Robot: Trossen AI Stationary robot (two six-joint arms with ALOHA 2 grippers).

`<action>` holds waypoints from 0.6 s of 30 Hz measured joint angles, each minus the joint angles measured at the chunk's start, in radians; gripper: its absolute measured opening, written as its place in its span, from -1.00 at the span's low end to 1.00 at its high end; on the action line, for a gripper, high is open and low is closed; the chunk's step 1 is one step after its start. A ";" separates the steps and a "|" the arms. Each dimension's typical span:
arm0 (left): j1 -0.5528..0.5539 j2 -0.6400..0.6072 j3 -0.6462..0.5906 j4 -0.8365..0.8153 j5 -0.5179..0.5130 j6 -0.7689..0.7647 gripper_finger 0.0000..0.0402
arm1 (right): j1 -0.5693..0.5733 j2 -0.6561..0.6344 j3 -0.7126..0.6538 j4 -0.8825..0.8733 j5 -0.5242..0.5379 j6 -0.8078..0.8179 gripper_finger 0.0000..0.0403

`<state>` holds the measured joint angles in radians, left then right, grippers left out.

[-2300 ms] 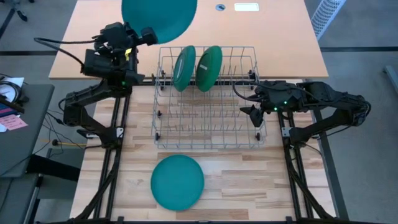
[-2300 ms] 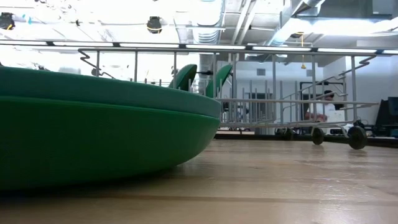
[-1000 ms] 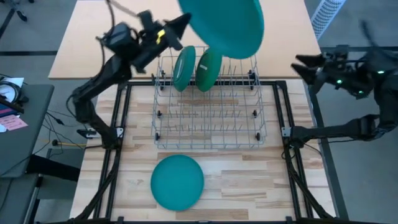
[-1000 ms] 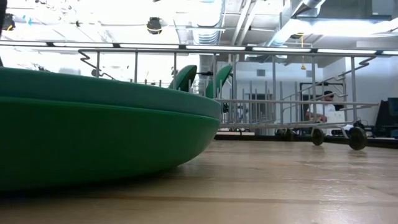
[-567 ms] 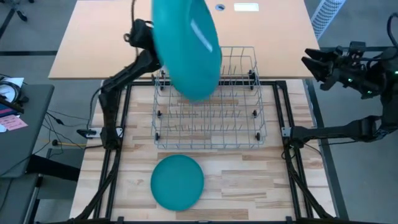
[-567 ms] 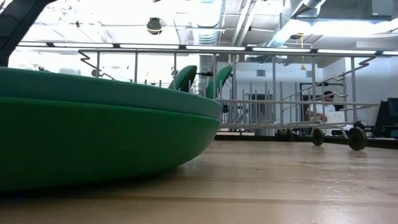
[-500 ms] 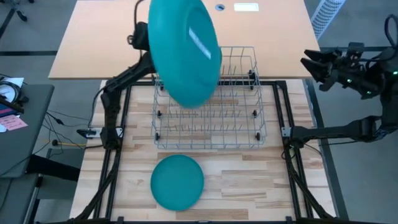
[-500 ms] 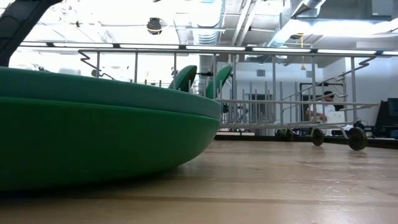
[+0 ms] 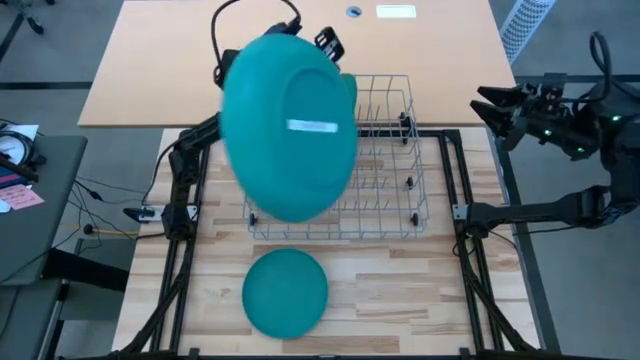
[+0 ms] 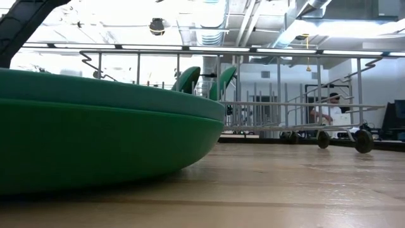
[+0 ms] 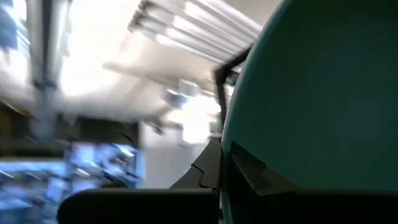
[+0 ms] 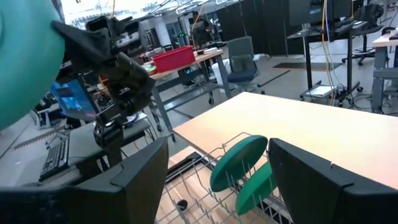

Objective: Sort dishes
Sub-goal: Put the blue plate into the dish rack

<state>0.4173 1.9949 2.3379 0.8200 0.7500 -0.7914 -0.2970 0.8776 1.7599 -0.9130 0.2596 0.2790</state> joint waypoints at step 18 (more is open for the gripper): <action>-0.106 -0.118 0.018 -0.722 -0.652 1.057 -1.00 | 0.000 -0.002 0.000 -0.010 0.000 0.008 0.40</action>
<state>0.3114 1.8766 2.3554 0.0984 0.0976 0.2660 -0.2970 0.8757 1.7599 -0.9234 0.2600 0.2871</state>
